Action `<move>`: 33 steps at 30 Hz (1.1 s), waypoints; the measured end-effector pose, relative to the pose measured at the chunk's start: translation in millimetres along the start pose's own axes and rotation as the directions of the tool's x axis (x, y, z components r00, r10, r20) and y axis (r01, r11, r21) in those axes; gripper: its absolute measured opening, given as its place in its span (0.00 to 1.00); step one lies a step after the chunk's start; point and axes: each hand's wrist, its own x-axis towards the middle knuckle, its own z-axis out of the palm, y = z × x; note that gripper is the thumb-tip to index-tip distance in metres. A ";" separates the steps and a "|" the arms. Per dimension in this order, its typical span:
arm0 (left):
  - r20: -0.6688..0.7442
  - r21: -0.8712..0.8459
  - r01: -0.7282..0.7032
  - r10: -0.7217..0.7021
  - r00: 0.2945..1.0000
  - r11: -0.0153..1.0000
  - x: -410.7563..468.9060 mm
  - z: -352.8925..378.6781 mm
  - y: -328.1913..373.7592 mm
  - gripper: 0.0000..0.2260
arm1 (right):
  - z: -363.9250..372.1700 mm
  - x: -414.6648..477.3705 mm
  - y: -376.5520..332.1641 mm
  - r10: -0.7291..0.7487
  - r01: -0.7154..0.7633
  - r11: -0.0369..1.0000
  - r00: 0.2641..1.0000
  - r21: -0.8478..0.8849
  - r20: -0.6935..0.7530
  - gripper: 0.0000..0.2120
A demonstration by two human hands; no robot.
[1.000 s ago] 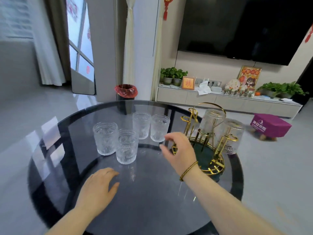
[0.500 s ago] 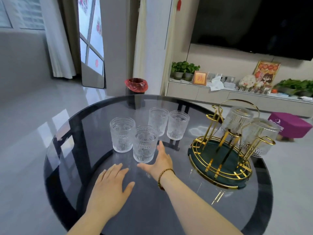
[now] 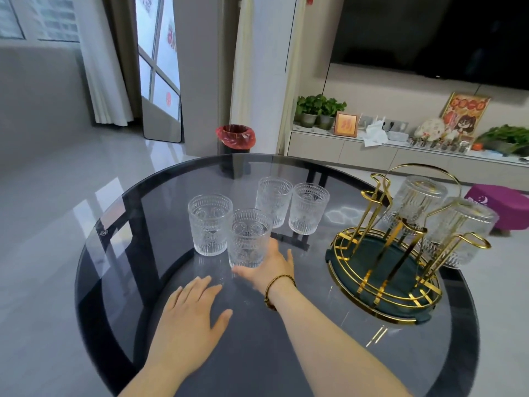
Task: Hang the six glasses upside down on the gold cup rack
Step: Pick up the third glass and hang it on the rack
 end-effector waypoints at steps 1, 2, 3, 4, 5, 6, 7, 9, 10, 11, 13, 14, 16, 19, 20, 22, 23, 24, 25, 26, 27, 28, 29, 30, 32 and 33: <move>-0.002 0.004 0.000 0.000 1.000 1.000 -0.3 -0.1 -0.1 0.23 | -0.9 -2.1 0.5 -0.019 0.019 0.999 1.000 0.038 -0.008 0.37; -0.005 0.007 -0.001 0.001 1.000 1.000 -0.8 -0.2 0.0 0.23 | -1.9 -4.5 1.1 -0.046 0.047 0.996 0.999 0.078 -0.024 0.35; -0.010 0.005 -0.002 0.002 1.000 1.000 -1.1 -0.3 0.1 0.23 | -2.9 -6.8 2.1 -0.076 0.081 0.990 0.996 0.114 -0.045 0.33; -0.015 0.002 0.000 0.000 1.000 1.000 -1.0 -0.3 0.4 0.23 | -4.2 -9.8 3.4 -0.103 0.111 0.984 0.993 0.139 -0.064 0.31; -0.017 0.001 0.004 -0.004 1.000 1.000 -0.6 -0.5 0.5 0.22 | -5.4 -12.4 5.3 -0.125 0.137 0.979 0.989 0.152 -0.082 0.29; -0.016 0.003 0.006 -0.006 1.000 1.000 -0.4 -0.7 0.7 0.22 | -7.9 -16.0 7.7 -0.143 0.157 0.976 0.985 0.152 -0.097 0.27; -0.013 0.005 0.007 -0.007 1.000 1.000 -0.5 -0.9 1.2 0.22 | -11.3 -20.0 10.5 -0.160 0.176 0.973 0.981 0.149 -0.113 0.26; -0.003 0.009 0.007 -0.007 1.000 1.000 -1.1 -1.0 2.0 0.22 | -21.3 -29.8 14.7 -0.203 0.223 0.964 0.969 0.146 -0.141 0.24; 0.002 0.016 0.005 -0.005 1.000 1.000 -1.9 -2.0 2.7 0.22 | -28.4 -35.8 14.6 -0.229 0.250 0.957 0.962 0.144 -0.150 0.25; 0.006 0.027 0.003 -0.003 1.000 1.000 -2.2 -2.8 2.8 0.22 | -36.1 -41.6 13.1 -0.252 0.273 0.951 0.956 0.142 -0.151 0.26; 0.013 0.042 0.000 -0.001 1.000 0.999 -3.3 -5.7 4.2 0.22 | -56.8 -55.5 7.7 -0.296 0.315 0.940 0.944 0.132 -0.146 0.28; 0.020 0.047 0.003 -0.004 1.000 0.999 -3.2 -6.9 4.4 0.22 | -68.0 -62.0 4.4 -0.320 0.337 0.933 0.937 0.124 -0.143 0.30; 0.036 0.059 0.004 -0.006 0.999 0.998 -4.3 -8.9 6.8 0.22 | -94.4 -74.8 -2.1 -0.371 0.383 0.921 0.919 0.071 -0.137 0.34; 0.035 0.085 0.011 -0.014 0.999 0.996 -7.7 -9.9 11.7 0.21 | -134.6 -91.3 -13.8 -0.432 0.432 0.901 0.891 -0.031 -0.141 0.35; 0.029 0.084 0.014 -0.016 0.999 0.996 -8.4 -9.7 14.5 0.21 | -148.1 -95.6 -18.2 -0.439 0.437 0.898 0.885 -0.050 -0.156 0.35; 0.026 0.066 0.003 -0.005 1.000 0.998 -8.9 -9.0 22.7 0.22 | -176.6 -102.2 -26.9 -0.444 0.434 0.896 0.876 -0.092 -0.189 0.34; 0.031 0.058 -0.007 0.005 1.000 0.998 -8.3 -8.1 27.6 0.22 | -190.1 -104.4 -30.9 -0.445 0.429 0.895 0.874 -0.121 -0.197 0.33; 0.038 0.052 -0.021 0.019 0.999 0.998 -7.4 -6.8 33.0 0.22 | -203.0 -106.2 -34.0 -0.445 0.421 0.895 0.873 -0.150 -0.202 0.33; 0.042 0.043 -0.039 0.037 0.998 0.998 -5.4 -5.3 38.4 0.22 | -214.7 -107.3 -36.6 -0.440 0.409 0.896 0.874 -0.174 -0.208 0.33; 0.048 0.029 -0.056 0.055 0.997 0.998 -2.8 -3.5 43.4 0.22 | -225.1 -107.6 -38.6 -0.429 0.393 0.900 0.876 -0.191 -0.219 0.33; 0.051 0.009 -0.071 0.071 0.996 0.997 0.6 -1.8 48.6 0.22 | -234.6 -107.1 -40.2 -0.416 0.374 0.905 0.878 -0.203 -0.237 0.33; 0.053 -0.014 -0.084 0.085 0.995 0.996 4.5 0.1 53.8 0.22 | -243.9 -105.9 -41.5 -0.405 0.357 0.909 0.878 -0.213 -0.255 0.34; 0.053 -0.032 -0.098 0.099 0.994 0.995 8.7 2.3 59.1 0.22 | -252.7 -104.1 -42.9 -0.398 0.346 0.912 0.877 -0.221 -0.269 0.34; 0.055 -0.046 -0.110 0.112 0.992 0.993 12.8 4.0 64.3 0.22 | -260.9 -101.6 -44.3 -0.395 0.339 0.912 0.875 -0.230 -0.279 0.34; 0.059 -0.071 -0.118 0.123 0.991 0.990 22.0 8.1 74.3 0.23 | -276.3 -94.9 -47.1 -0.395 0.322 0.910 0.866 -0.261 -0.307 0.34; 0.063 -0.081 -0.115 0.121 0.991 0.990 26.6 10.1 79.1 0.23 | -283.0 -91.0 -48.6 -0.400 0.312 0.905 0.857 -0.289 -0.326 0.34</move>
